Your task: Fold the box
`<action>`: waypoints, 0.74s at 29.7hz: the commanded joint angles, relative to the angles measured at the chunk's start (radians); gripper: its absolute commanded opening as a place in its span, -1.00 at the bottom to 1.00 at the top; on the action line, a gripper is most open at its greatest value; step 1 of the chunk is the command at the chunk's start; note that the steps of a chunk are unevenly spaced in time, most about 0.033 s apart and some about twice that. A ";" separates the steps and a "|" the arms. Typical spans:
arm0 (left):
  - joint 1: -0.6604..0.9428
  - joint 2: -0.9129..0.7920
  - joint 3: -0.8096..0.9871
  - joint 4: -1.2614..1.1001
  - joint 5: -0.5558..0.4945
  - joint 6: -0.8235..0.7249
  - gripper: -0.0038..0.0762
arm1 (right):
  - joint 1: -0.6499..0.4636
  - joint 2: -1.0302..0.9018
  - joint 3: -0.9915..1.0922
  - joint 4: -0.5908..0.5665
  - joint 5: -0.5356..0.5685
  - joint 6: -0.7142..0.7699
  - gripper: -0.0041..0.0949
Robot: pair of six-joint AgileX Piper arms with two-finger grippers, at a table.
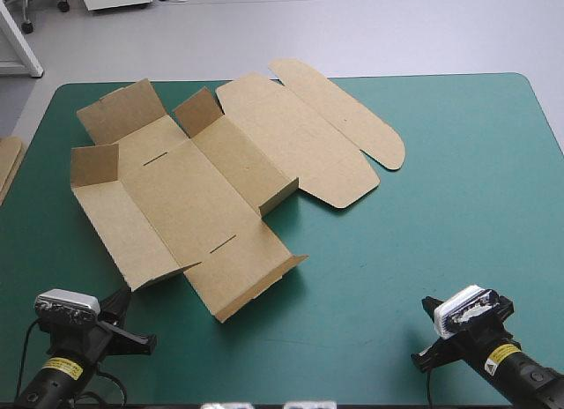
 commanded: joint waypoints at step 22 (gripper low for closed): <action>0.001 0.017 -0.044 -0.001 -0.082 -0.007 -0.90 | 0.002 0.012 -0.030 0.000 -0.070 -0.006 -0.96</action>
